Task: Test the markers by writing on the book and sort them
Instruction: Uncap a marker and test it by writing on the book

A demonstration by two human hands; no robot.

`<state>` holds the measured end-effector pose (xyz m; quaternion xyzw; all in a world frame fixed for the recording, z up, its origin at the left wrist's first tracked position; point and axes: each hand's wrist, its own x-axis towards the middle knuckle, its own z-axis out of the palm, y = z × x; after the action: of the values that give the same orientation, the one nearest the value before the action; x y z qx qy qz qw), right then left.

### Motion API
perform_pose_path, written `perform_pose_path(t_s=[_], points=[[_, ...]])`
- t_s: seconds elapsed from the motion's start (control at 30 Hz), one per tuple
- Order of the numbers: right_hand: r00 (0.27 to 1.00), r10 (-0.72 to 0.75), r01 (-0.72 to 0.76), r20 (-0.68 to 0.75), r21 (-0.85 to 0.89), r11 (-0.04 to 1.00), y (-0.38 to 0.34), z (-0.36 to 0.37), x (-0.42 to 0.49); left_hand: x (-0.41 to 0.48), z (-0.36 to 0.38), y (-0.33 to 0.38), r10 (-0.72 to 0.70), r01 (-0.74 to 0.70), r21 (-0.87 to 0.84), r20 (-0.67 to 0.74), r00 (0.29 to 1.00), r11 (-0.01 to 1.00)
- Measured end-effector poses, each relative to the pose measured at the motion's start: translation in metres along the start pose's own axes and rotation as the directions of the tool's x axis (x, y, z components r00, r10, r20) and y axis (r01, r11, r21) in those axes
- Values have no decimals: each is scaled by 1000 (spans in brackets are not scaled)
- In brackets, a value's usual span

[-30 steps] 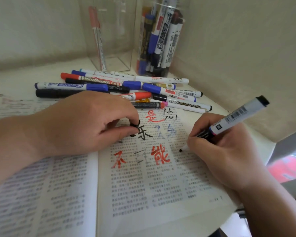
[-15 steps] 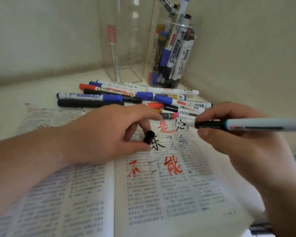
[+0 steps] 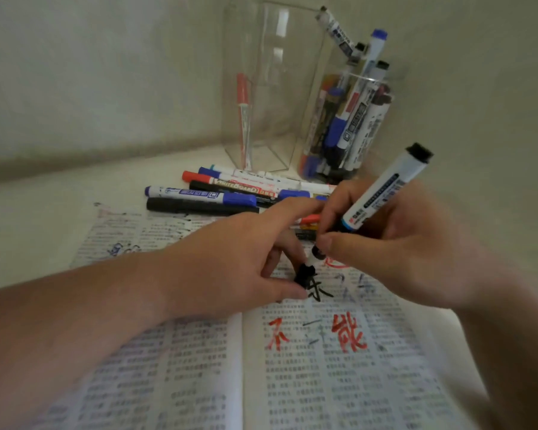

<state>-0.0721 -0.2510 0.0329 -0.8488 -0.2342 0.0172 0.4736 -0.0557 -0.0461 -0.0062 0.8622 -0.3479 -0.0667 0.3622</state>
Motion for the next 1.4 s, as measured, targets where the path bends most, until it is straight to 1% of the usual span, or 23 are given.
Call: perform_pose_path(t_s=[0.1,0.17,0.33,0.43,0.67,0.83,0.93,1.07,1.1,1.17,1.27,1.4], points=[[997,1,1,76,-32,999,3,3,1,0,0,0,-10,9,-35,-14,1000,999],[995,-1,7,99,-56,998,5,7,2,0,0,0,-6,5,-37,-33,999,999],[999,21,-19,43,-46,999,11,10,2,1,0,-1,-45,44,-52,-32,998,998],[1000,2,-2,17,-25,1000,14,13,1,0,1,-2,-37,36,-81,-18,999,996],[1000,-13,12,-27,-34,999,20,18,-4,1,0,-3,-21,20,-149,-8,1000,989],[1000,10,-10,-8,-24,1000,19,21,-4,0,1,-5,-18,16,-151,-13,1000,988],[1000,13,-13,-2,-52,999,20,24,-5,0,3,-7,-19,16,-170,-15,1000,985],[995,18,-20,-96,-18,1000,24,28,-8,0,5,-8,-1,-4,-257,-20,1000,967],[992,17,-15,-124,18,1000,23,29,-8,0,6,-9,2,-12,-290,-34,999,957],[984,18,2,-178,112,994,15,29,-5,0,3,-7,-11,-25,-329,-107,994,944],[961,55,9,-271,228,974,-8,19,7,0,-18,-7,-51,-19,-277,-243,969,961],[921,103,41,-376,357,933,-38,0,39,-6,-69,-7,-158,99,-207,-291,944,973]])
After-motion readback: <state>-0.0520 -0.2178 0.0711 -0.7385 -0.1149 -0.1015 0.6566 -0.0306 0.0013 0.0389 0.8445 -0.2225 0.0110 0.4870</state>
